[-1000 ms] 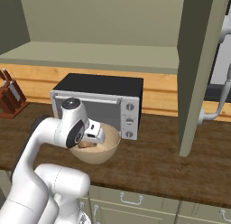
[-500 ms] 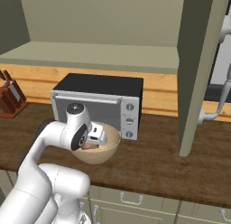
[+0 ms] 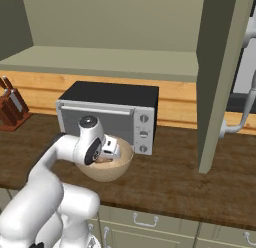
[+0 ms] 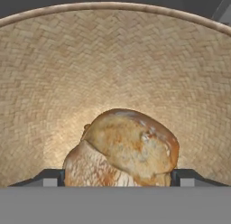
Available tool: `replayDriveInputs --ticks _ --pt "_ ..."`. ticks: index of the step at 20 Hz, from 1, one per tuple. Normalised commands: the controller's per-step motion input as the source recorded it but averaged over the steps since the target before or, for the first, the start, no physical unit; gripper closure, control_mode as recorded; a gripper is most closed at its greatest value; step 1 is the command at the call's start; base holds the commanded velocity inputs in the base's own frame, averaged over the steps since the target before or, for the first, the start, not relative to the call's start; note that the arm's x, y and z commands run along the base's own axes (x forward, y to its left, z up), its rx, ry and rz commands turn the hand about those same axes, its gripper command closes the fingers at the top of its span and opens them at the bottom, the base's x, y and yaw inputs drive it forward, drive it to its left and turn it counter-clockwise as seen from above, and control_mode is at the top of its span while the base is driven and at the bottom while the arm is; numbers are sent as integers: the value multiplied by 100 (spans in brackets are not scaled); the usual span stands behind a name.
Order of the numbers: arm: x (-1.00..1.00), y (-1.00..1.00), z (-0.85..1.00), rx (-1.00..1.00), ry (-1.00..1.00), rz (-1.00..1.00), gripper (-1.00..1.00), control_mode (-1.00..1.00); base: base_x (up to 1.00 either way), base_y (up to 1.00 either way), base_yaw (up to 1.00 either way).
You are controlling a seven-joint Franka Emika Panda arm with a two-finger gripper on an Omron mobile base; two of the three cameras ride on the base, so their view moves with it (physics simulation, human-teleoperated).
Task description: Open the cabinet, pick up the bread from the cabinet and place it in the basket. Then move the basket to the dining counter.
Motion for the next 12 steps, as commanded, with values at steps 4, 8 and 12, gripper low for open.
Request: replayDriveInputs --ticks 4,8,12 --pt "14 0 -4 0 0 0 -100 -100 0 0 0" --pt "0 0 0 0 0 0 -100 -100 0 0 0" --pt "0 0 0 0 0 0 -100 -100 0 0 0"
